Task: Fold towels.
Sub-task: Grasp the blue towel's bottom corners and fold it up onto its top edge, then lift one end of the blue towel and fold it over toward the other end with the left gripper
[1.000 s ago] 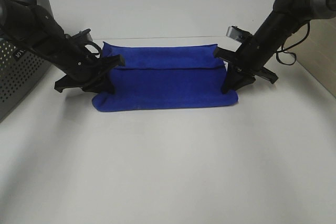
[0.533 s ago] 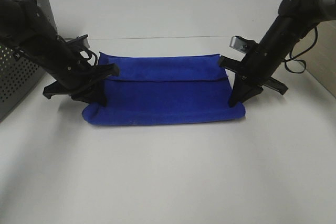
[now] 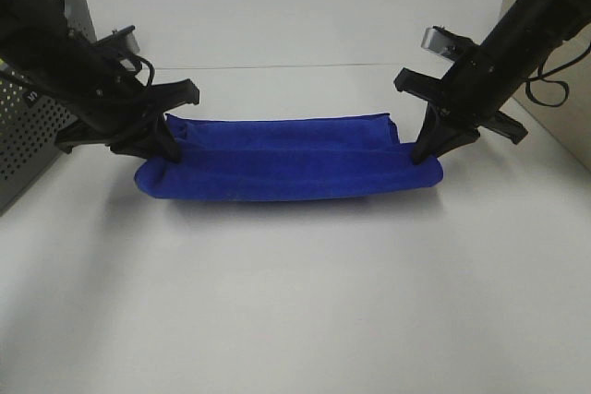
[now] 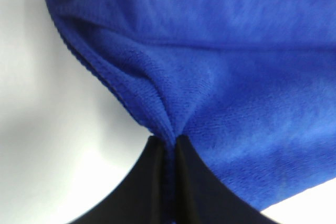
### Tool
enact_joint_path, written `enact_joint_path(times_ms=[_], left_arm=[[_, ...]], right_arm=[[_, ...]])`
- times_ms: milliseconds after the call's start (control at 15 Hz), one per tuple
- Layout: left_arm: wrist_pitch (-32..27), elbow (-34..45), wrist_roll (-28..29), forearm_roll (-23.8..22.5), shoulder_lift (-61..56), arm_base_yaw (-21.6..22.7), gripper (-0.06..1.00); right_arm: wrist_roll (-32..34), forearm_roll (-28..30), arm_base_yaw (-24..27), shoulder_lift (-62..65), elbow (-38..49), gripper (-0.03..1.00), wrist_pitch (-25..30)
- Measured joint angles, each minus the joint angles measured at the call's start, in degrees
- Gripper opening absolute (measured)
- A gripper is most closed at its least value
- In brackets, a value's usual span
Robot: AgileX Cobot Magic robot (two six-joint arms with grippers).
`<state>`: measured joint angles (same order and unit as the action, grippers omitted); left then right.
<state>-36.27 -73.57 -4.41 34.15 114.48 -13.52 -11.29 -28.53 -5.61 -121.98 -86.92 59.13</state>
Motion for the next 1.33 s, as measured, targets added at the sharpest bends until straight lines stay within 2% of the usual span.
enact_joint_path(times_ms=[267, 467, 667, 867, 933, 1000, 1067, 1200, 1333], left_arm=[[0.46, -7.79, 2.98, 0.00, 3.67, 0.52, 0.04], [1.55, -12.38, 5.84, 0.34, 7.33, 3.27, 0.04], [6.76, -13.92, 6.07, 0.86, 10.66, 4.07, 0.04], [12.49, -13.98, 6.07, 2.98, 13.64, 4.07, 0.04], [13.98, -13.98, 6.07, 3.38, 14.09, 4.07, 0.04], [14.73, -13.98, 6.07, 3.61, 14.15, 4.07, 0.06], [15.36, -14.04, 6.07, 3.90, 14.15, 4.07, 0.12], [16.16, -14.04, 6.07, 4.41, 14.15, 4.07, 0.42], [18.16, -14.04, 6.07, 4.58, 14.15, 4.13, 0.73]], right_arm=[[0.63, -0.29, 0.00, -4.64, -10.37, 0.00, -0.17], [1.32, -0.34, 0.00, -9.74, -18.62, 0.00, -0.17], [1.55, -0.97, -0.06, -14.38, -23.84, 0.00, -0.86], [1.60, -2.01, -0.06, -17.88, -24.35, 0.00, -3.55], [1.60, -2.41, -0.06, -18.85, -24.41, 0.04, -4.07], [1.66, -2.64, -0.06, -19.77, -24.41, 0.12, -4.35], [1.66, -2.64, -0.06, -20.00, -24.41, 0.24, -4.41], [1.66, -3.32, -0.06, -19.94, -24.64, 0.51, -4.47], [1.66, -3.95, -0.06, -19.88, -24.98, 0.62, -4.01]])
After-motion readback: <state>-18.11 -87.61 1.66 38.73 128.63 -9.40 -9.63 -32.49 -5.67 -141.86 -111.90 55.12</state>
